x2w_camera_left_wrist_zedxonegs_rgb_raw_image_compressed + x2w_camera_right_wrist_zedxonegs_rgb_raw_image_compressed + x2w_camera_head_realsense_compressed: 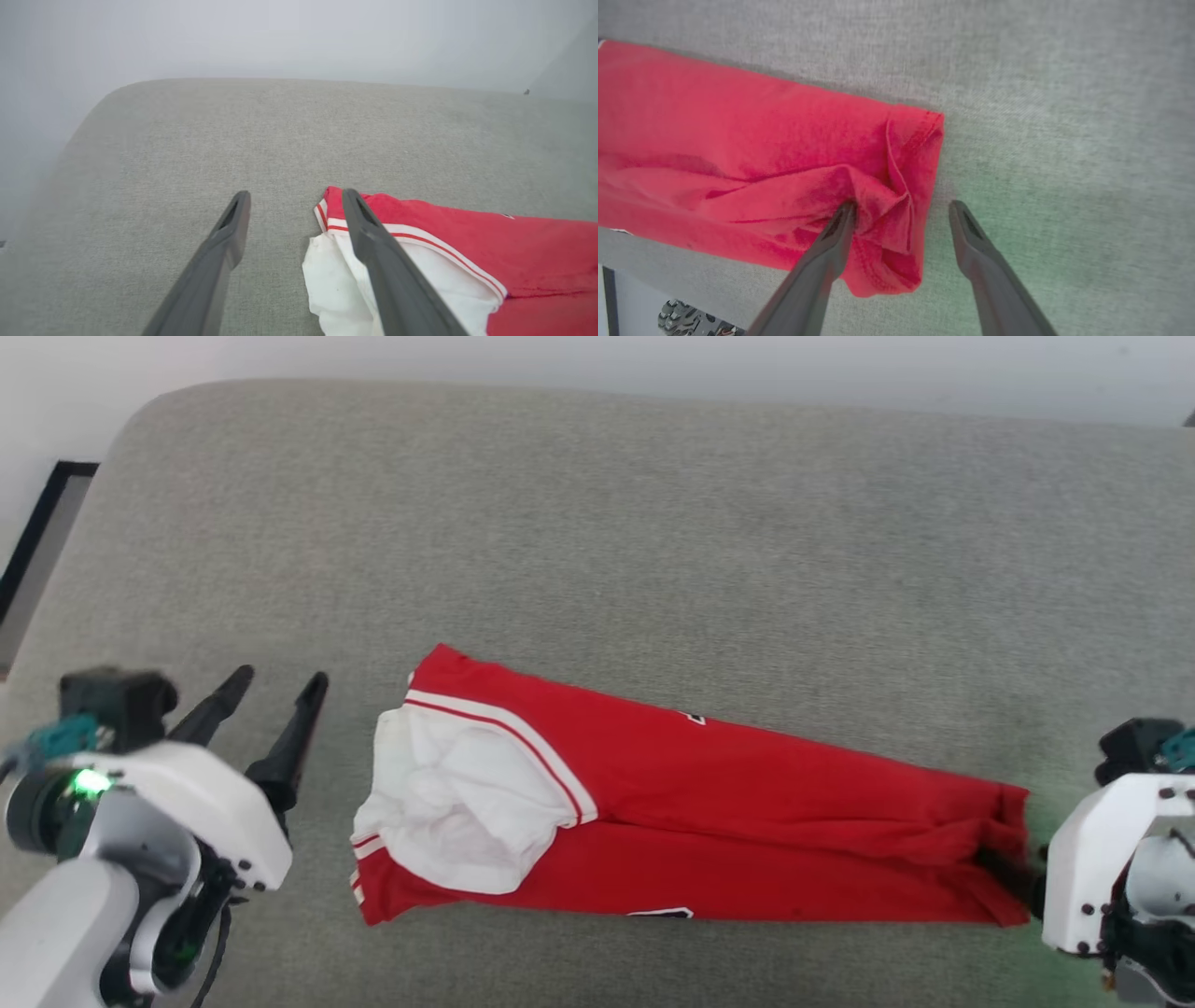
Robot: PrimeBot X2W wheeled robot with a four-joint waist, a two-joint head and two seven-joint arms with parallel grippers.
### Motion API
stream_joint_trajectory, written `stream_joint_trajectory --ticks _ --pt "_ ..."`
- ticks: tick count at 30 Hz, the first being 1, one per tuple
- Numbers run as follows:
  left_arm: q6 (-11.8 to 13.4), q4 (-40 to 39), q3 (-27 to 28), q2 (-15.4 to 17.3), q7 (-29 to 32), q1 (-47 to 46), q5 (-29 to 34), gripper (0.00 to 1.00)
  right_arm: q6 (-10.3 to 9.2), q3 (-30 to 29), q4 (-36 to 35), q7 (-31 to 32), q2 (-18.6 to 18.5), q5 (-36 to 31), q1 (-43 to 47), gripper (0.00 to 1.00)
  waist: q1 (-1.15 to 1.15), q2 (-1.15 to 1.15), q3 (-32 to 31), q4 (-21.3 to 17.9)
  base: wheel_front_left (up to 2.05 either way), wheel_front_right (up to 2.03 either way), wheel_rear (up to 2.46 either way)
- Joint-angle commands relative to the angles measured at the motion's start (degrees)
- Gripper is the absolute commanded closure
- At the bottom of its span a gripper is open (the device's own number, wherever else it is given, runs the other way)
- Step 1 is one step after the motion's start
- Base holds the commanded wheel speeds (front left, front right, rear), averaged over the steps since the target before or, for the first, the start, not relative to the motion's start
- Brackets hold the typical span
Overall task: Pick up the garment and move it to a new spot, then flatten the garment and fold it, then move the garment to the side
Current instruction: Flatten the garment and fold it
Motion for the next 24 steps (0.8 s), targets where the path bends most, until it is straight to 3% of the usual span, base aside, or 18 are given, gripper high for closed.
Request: stream_joint_trajectory --ticks 1,12,14,15,24 --pt "0.1 0.6 0.6 -0.5 -2.0 1.4 1.0 0.0 0.0 0.1 1.2 0.5 0.2 0.3 -0.4 0.0 0.0 0.0 0.2 0.7 0.0 0.0 0.0" --pt "-2.3 7.9 3.9 -3.7 -15.9 7.9 -0.8 0.0 0.07 6.6 15.4 -0.2 -0.3 5.1 -4.5 0.0 0.0 0.0 0.4 3.5 0.0 0.0 0.0" --pt "-2.2 9.2 4.6 -4.3 -17.8 8.6 -0.5 0.0 0.17 7.7 17.1 0.3 -0.1 7.0 -5.2 0.86 0.0 0.0 0.2 3.7 0.0 0.0 0.0" --pt "-2.6 9.6 5.0 -4.8 -18.4 9.2 -1.0 0.0 0.19 8.0 17.6 0.3 -0.1 7.8 -5.6 1.0 0.0 0.0 0.0 3.8 0.0 0.0 0.0" --pt "-5.4 11.5 11.6 -8.5 -21.0 14.1 2.7 0.0 0.13 4.3 17.6 -0.7 -2.8 12.9 -7.8 1.0 0.0 0.0 -2.3 3.2 0.0 0.0 0.0"
